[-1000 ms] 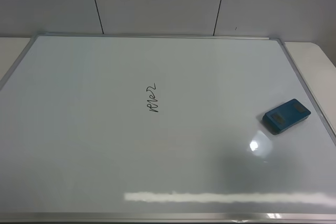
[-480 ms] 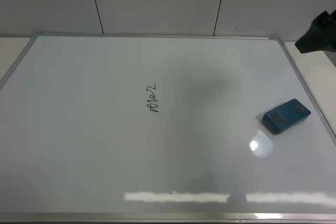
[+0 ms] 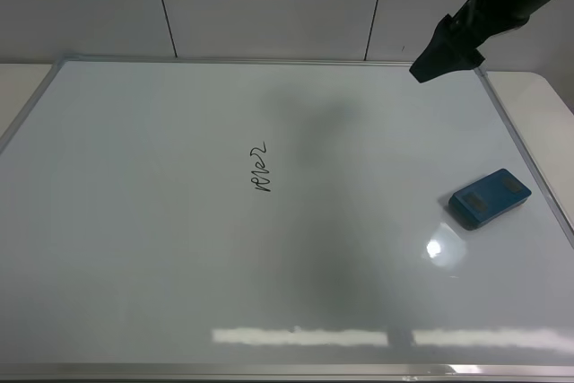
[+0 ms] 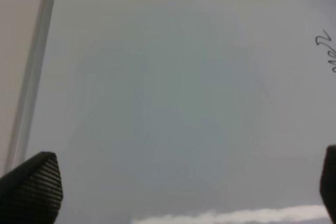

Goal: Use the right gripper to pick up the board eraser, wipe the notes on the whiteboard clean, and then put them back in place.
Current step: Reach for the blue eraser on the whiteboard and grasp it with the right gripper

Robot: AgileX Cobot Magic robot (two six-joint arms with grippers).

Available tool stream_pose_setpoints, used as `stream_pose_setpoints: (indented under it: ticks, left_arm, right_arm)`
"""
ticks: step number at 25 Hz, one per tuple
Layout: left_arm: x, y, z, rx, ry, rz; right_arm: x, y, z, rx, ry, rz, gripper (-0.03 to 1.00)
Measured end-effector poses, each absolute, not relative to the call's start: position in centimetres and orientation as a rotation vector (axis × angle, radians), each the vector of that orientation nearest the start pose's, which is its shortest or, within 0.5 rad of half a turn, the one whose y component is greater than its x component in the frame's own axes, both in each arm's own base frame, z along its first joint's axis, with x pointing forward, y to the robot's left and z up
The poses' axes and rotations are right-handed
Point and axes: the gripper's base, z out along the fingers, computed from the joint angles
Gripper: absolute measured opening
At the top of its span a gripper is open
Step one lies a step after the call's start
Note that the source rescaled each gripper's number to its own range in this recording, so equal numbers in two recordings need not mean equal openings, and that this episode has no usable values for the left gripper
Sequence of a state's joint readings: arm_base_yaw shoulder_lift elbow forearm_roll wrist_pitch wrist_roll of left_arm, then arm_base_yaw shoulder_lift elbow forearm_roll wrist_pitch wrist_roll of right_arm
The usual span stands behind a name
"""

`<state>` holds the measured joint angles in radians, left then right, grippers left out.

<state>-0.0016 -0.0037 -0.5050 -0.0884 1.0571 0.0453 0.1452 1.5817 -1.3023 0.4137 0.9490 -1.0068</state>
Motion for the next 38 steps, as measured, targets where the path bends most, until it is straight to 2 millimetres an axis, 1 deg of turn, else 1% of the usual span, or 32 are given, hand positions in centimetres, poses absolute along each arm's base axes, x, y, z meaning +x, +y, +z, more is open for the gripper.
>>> stream_pose_setpoints:
  ticks: [3, 5, 8, 10, 13, 18, 21, 23, 27, 29, 31, 35, 38]
  left_arm:
    - [-0.6, -0.7, 27.9, 0.052, 2.029, -0.078]
    - [-0.6, -0.7, 27.9, 0.052, 2.029, -0.078]
    - [-0.6, -0.7, 27.9, 0.052, 2.029, -0.078]
    - [-0.6, -0.7, 27.9, 0.052, 2.029, -0.078]
    - [-0.6, -0.7, 27.9, 0.052, 2.029, -0.078]
    - [-0.6, -0.7, 27.9, 0.052, 2.029, -0.078]
    - [-0.6, -0.7, 27.9, 0.052, 2.029, -0.078]
    - [-0.6, -0.7, 27.9, 0.052, 2.029, -0.078]
    - [-0.6, -0.7, 27.9, 0.052, 2.029, -0.078]
    - [-0.6, -0.7, 27.9, 0.052, 2.029, -0.078]
    - [-0.6, -0.7, 27.9, 0.052, 2.029, -0.078]
    - [-0.6, -0.7, 27.9, 0.052, 2.029, -0.078]
    - [-0.6, -0.7, 27.9, 0.052, 2.029, -0.078]
  right_arm:
    - [32.3, 8.0, 29.2, -1.329, 2.286, 0.285, 1.00]
    - [31.7, 8.0, 29.0, -1.400, 2.300, 0.323, 1.00]
    - [30.7, 8.0, 29.4, -1.504, 2.291, 0.357, 1.00]
    - [30.0, 7.9, 30.1, -1.533, 2.275, 0.366, 1.00]
    - [29.0, 7.9, 31.6, -1.524, 2.235, 0.351, 1.00]
    - [27.1, 7.5, 34.2, -1.509, 2.166, 0.281, 1.00]
    - [26.4, 7.2, 34.8, -1.525, 2.153, 0.229, 1.00]
    - [26.3, 7.0, 34.3, -1.543, 2.167, 0.221, 1.00]
    - [25.7, 6.4, 31.7, -1.611, 2.248, 0.207, 1.00]
    - [25.2, 6.0, 30.3, -1.671, 2.284, 0.188, 1.00]
    - [24.9, 5.7, 29.3, -1.743, 2.287, 0.166, 1.00]
    - [24.9, 5.3, 28.7, -1.903, 2.206, 0.108, 1.00]
    - [25.0, 5.0, 28.6, -1.980, 2.167, 0.065, 1.00]
